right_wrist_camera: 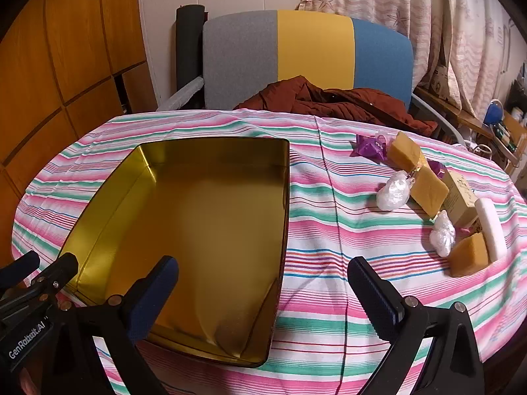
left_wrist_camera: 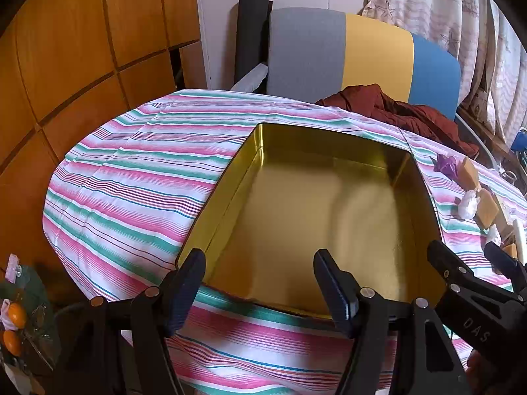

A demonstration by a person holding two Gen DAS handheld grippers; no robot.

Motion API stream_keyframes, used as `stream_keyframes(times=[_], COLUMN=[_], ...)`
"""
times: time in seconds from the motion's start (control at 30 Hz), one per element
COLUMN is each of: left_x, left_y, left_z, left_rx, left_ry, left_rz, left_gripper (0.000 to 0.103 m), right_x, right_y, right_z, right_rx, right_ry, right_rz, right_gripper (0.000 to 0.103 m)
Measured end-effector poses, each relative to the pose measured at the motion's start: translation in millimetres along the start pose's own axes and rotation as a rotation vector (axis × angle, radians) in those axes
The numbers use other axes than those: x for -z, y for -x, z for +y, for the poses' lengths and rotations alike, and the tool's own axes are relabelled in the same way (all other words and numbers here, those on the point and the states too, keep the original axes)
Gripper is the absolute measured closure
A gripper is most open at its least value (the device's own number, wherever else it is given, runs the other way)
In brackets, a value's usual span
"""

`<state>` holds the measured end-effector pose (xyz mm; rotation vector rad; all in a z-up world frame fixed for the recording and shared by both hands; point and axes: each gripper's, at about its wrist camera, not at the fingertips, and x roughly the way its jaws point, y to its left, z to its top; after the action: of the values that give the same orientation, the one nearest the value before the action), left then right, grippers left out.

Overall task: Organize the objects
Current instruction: 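Move the right tool toward the plastic-wrapped bundles beside the gold tray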

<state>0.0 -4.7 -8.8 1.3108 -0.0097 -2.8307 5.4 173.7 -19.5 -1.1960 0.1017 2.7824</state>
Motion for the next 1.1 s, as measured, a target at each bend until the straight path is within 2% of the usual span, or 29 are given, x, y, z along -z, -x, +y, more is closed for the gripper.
stream_keyframes(times=[0.37, 0.5, 0.6, 0.7, 0.77, 1.0, 1.1], left_x=[3, 5, 10, 16, 21, 33, 37], left_y=[0, 0, 2, 2, 1, 11, 16], left_z=[-7, -12, -19, -32, -44, -88, -102], left_rx=[0.026, 0.085, 0.155, 0.222, 0.265, 0.317, 0.356], left_ry=[-0.006, -0.013, -0.021, -0.036, -0.059, -0.185, -0.22], left_rz=[0.0, -0.007, -0.018, -0.009, 0.008, 0.001, -0.008], left_gripper=[0.034, 0.034, 0.034, 0.034, 0.034, 0.034, 0.034], right_x=[-1, 0, 0, 3, 8, 21, 26], right_y=[8, 15, 19, 11, 9, 12, 12], right_z=[-13, -22, -31, -46, -62, -122, -152], right_rx=[-0.012, -0.045, -0.047, -0.111, -0.122, -0.022, -0.006], right_ry=[-0.017, -0.017, 0.013, 0.031, -0.005, -0.082, -0.125], right_rz=[-0.034, -0.078, -0.106, -0.062, -0.04, -0.047, -0.039], right_gripper=[0.0, 0.0, 0.0, 0.0, 0.0, 0.0, 0.0])
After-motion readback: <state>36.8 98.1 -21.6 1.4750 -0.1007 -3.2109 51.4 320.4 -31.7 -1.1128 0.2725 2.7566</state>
